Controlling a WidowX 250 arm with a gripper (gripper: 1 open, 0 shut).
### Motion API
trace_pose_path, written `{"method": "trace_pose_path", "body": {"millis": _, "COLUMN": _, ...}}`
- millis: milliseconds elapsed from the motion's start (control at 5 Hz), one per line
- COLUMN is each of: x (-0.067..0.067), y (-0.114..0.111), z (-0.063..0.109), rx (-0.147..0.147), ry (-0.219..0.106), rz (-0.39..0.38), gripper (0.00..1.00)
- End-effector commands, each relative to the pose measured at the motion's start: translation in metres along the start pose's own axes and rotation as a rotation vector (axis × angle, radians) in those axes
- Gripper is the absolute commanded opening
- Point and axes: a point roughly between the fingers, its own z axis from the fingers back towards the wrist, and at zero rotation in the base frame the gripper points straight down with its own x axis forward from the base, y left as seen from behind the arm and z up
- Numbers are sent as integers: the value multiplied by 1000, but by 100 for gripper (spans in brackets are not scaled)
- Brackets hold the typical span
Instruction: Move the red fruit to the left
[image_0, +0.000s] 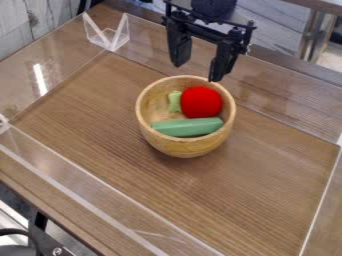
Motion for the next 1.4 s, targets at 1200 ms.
{"method": "trace_pose_path", "body": {"millis": 1200, "x": 9, "y": -5, "z": -42, "rx": -56, "ry": -139, "rz": 20, "gripper": 100}}
